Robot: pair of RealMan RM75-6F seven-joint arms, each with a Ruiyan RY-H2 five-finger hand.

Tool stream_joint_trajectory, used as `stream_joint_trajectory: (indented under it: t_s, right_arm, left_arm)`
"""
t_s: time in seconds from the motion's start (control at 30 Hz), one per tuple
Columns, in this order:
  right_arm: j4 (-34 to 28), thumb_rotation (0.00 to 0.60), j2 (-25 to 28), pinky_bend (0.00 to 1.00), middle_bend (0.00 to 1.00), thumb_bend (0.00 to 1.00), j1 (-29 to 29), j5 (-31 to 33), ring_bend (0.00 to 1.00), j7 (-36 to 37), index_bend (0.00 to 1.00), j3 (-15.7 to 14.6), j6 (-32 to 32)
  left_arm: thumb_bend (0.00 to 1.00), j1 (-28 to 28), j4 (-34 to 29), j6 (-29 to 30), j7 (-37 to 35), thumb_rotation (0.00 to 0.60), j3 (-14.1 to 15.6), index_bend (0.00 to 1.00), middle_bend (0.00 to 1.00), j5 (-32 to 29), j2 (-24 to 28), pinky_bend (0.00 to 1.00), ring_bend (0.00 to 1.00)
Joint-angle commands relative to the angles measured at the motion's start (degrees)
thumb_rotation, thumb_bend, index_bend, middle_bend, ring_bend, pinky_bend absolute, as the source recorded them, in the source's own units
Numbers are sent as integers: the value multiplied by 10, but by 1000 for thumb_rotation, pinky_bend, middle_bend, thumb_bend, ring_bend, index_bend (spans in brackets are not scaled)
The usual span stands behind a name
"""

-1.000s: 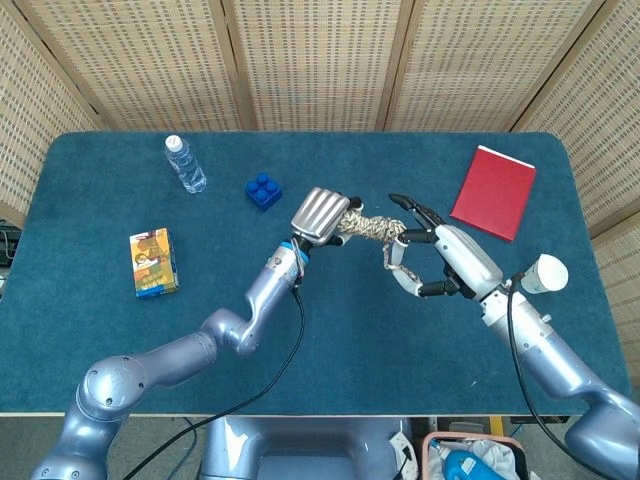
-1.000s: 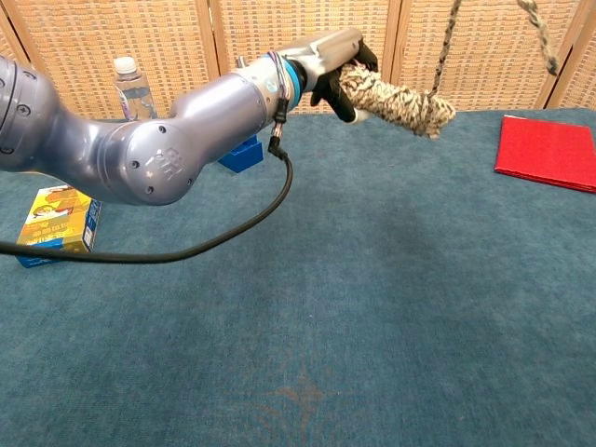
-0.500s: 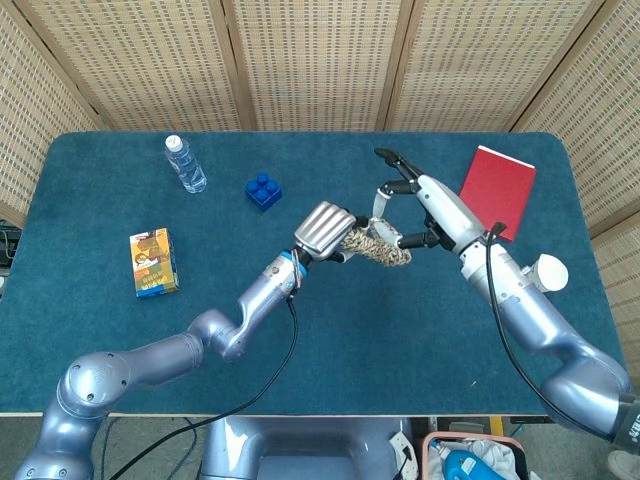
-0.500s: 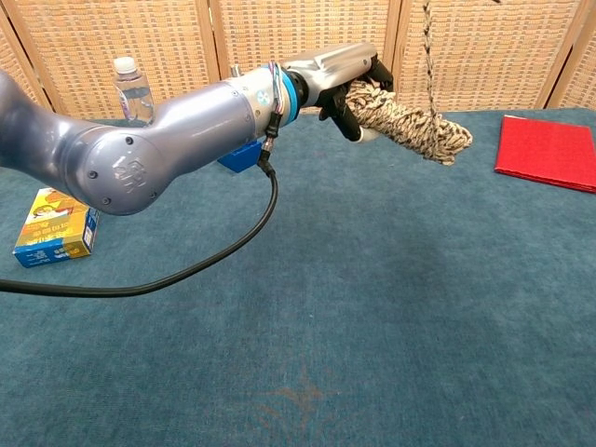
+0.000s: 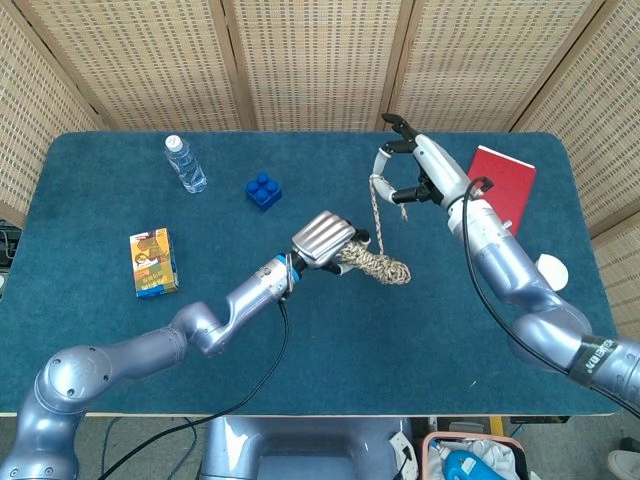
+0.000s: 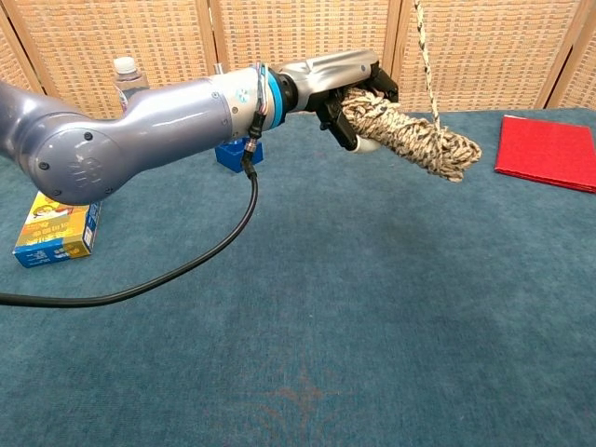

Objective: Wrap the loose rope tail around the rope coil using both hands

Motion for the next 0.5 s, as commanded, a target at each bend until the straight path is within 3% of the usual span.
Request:
stream_joint_trajectory:
  t_s: [0.03,0.27,0.5]
  right_arm:
    - [38,600,-22,0,0,523,22,28,0,-23,710,-14,-18]
    - [97,600,-51,0,0,523,34,68,0,-10,710,-19,-61]
    - [131,600,-61,0,0,523,16,68,0,45,710,9,-106]
  left_arm:
    - [598,2,-18,13,-42,600,21,756,666,39,21,700,554]
    - [598,17,-41,58,-96,600,42,808,677,82,45,700,554]
    - [602,24,-30,78,-139,600,45,809,678,90,44,700,554]
